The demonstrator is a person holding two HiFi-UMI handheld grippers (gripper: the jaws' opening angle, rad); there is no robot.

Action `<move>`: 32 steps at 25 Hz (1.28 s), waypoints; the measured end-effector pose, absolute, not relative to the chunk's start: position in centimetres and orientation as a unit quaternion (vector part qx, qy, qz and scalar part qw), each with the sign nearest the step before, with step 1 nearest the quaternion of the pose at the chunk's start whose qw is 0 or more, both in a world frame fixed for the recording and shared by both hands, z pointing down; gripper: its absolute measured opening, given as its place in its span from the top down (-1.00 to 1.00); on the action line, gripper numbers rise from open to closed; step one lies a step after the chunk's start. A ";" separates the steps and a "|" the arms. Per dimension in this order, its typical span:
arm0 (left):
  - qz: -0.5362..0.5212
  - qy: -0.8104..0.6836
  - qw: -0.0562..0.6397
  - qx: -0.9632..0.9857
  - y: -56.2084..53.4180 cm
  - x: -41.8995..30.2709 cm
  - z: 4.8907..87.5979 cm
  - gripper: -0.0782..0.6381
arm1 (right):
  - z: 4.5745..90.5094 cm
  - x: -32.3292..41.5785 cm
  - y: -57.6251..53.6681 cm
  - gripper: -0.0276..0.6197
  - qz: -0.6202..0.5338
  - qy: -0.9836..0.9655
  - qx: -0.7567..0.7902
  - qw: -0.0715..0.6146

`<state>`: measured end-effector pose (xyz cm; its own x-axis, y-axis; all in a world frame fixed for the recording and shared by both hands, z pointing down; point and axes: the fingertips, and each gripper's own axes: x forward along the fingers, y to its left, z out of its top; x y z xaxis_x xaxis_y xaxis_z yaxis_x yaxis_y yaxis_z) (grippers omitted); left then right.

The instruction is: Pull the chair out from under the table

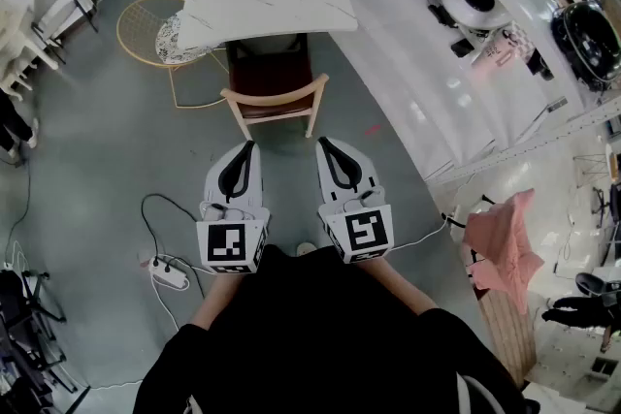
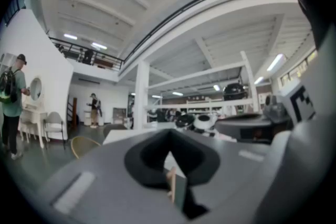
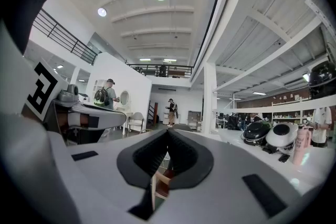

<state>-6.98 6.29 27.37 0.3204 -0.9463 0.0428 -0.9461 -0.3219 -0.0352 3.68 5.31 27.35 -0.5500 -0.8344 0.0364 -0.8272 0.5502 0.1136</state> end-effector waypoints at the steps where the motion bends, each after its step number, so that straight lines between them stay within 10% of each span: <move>1: -0.028 0.583 0.003 -0.812 6.2 -6.7 27.4 0.76 | 27.4 3.9 5.2 0.85 -0.041 -0.879 0.473 0.044; 32: -0.049 0.591 -0.008 -0.805 -5.9 -8.9 33.4 0.76 | 32.6 2.5 -7.6 0.84 -0.065 -0.897 0.432 0.063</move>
